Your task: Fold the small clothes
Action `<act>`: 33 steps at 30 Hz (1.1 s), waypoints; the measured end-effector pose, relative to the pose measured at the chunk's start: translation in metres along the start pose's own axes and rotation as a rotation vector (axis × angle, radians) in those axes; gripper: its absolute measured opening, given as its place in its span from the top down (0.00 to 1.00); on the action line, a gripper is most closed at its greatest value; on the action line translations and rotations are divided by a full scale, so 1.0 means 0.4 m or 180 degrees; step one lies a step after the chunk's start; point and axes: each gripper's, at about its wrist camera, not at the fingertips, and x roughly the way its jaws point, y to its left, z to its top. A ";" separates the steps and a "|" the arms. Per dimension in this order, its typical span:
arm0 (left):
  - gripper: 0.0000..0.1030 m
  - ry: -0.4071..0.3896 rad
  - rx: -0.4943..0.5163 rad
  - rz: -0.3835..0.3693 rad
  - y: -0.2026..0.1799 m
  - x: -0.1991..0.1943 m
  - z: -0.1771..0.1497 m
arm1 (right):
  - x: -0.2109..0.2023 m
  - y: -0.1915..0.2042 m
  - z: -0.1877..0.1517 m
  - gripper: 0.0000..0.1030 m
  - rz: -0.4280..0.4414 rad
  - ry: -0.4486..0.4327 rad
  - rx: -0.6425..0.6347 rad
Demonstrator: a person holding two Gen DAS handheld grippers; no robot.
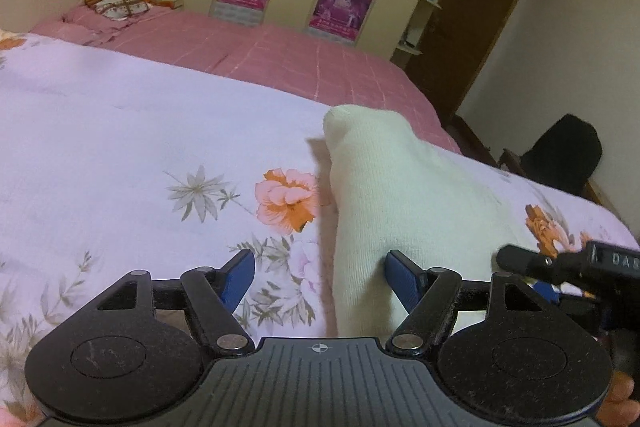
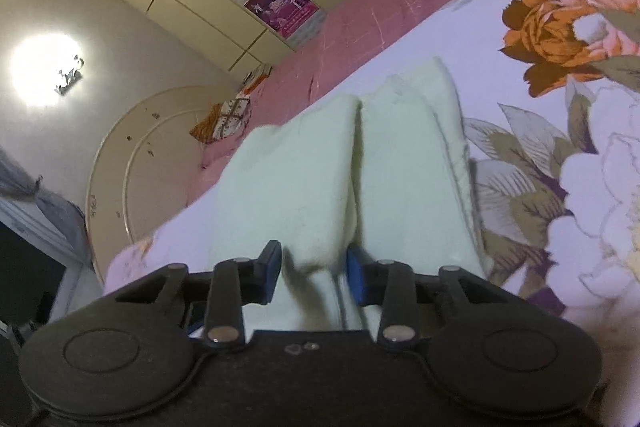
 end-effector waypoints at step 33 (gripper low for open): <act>0.30 0.0027 0.0430 -0.0092 -0.133 0.012 0.005 | -0.075 0.221 -0.030 0.86 -0.0822 -0.0360 -0.1862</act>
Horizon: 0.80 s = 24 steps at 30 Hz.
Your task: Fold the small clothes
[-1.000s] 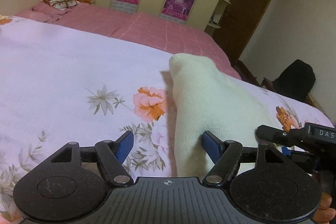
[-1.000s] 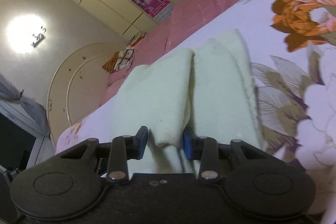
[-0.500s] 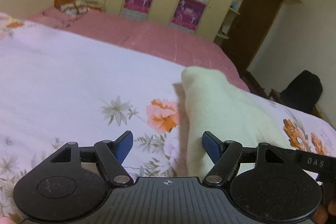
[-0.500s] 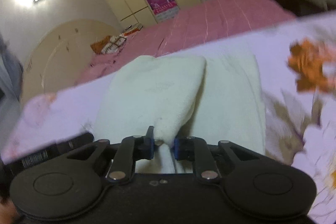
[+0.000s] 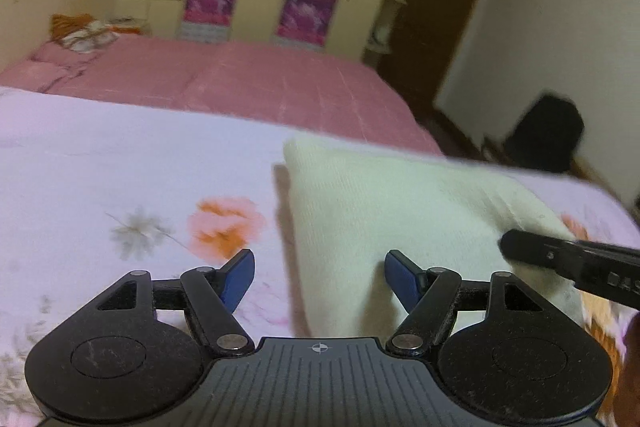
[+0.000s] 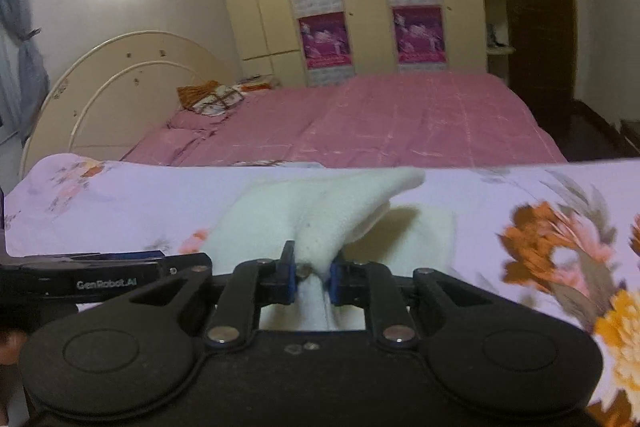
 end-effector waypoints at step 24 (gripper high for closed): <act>0.30 -0.0082 -0.0254 0.0063 0.071 0.106 0.073 | 0.165 -0.237 0.013 0.92 0.0187 0.0090 0.0927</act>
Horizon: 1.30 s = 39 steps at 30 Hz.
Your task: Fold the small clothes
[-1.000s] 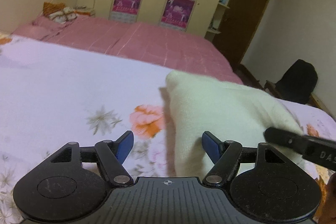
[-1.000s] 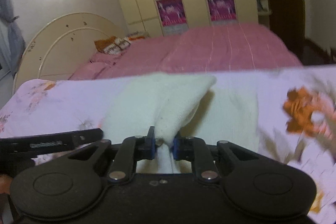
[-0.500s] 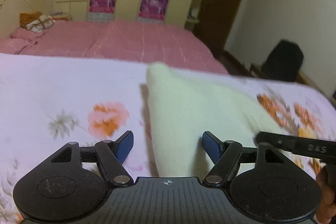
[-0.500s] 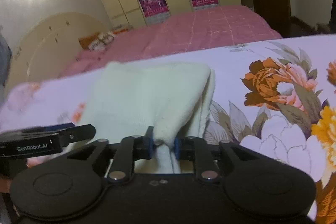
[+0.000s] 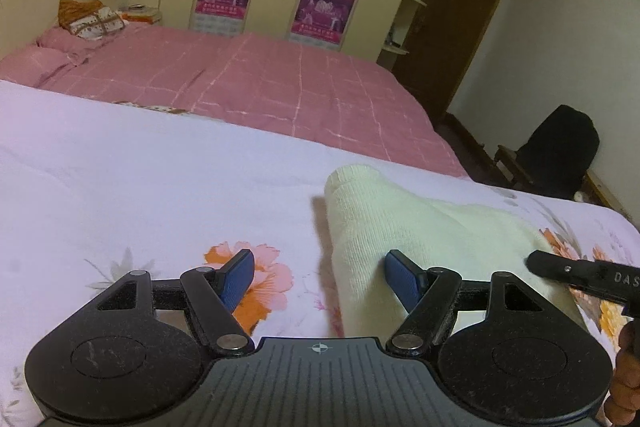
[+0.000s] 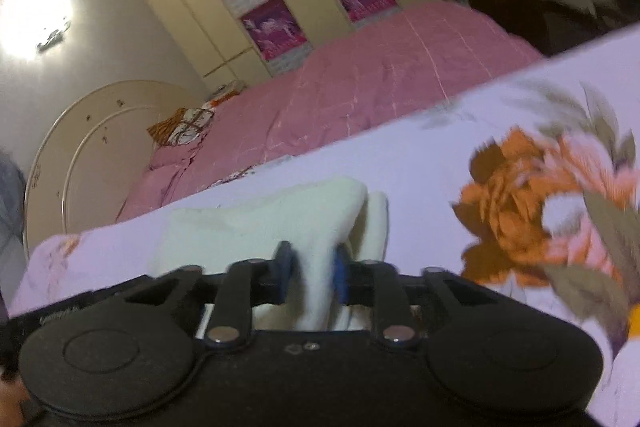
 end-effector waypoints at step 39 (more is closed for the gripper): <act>0.26 0.0104 0.0208 -0.0081 -0.013 -0.138 -0.124 | -0.163 0.051 -0.166 0.93 0.0081 0.0311 0.0032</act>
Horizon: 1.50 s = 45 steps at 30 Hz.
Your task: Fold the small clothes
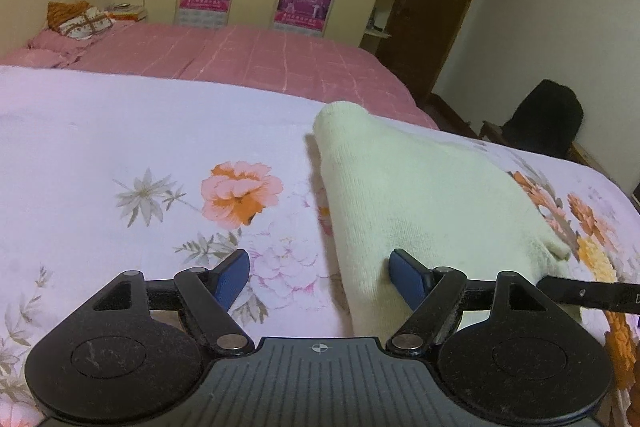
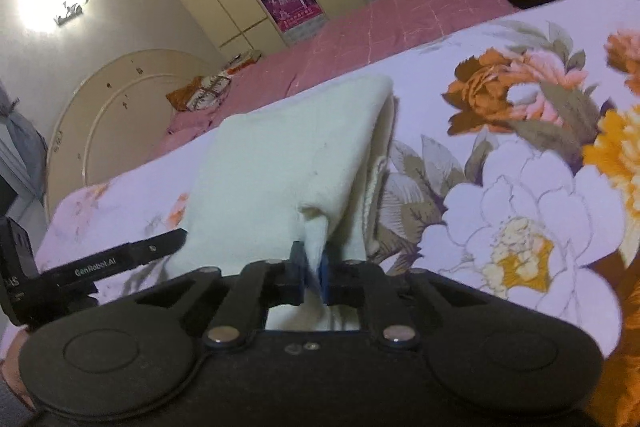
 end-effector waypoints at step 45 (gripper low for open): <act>0.26 0.0194 0.0382 0.0116 -0.095 -0.219 -0.166 | -0.183 0.171 -0.195 0.78 -0.1000 -0.0067 -0.1021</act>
